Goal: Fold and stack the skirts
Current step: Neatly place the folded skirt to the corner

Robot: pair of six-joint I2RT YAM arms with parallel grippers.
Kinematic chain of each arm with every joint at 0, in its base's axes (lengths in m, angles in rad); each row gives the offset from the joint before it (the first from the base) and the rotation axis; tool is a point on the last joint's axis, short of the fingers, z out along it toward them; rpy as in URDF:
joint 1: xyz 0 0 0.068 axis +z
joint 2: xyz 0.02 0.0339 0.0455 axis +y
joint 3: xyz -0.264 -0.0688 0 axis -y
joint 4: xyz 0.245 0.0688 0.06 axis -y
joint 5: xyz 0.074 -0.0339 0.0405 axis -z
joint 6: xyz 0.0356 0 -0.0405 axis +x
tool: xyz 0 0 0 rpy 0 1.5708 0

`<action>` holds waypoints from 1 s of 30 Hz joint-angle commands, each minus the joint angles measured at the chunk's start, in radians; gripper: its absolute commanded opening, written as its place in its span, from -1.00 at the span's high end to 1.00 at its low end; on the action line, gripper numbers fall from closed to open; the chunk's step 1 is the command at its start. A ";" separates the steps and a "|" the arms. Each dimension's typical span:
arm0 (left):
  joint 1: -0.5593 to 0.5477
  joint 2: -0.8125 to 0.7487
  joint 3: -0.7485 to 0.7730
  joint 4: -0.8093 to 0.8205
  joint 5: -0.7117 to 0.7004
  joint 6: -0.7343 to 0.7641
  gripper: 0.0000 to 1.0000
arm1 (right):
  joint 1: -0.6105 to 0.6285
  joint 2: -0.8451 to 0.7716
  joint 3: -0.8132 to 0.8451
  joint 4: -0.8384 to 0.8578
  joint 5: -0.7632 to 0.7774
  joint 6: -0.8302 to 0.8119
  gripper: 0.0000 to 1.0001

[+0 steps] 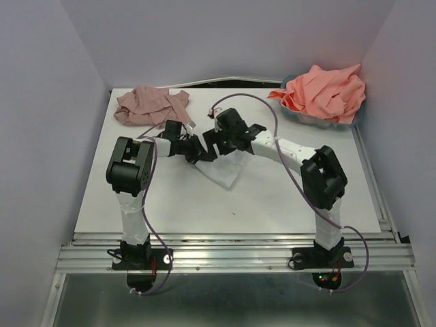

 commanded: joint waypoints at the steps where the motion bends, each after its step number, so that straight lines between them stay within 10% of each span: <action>1: -0.007 0.001 0.155 -0.266 -0.259 0.295 1.00 | -0.159 -0.157 -0.007 0.006 -0.040 -0.002 -0.71; 13: -0.035 0.055 0.689 -0.480 -0.612 0.771 1.00 | -0.250 -0.277 -0.099 0.007 0.039 -0.051 -1.00; 30: 0.055 0.198 1.087 -0.532 -0.551 0.803 1.00 | -0.250 -0.262 -0.122 0.007 0.010 -0.059 -1.00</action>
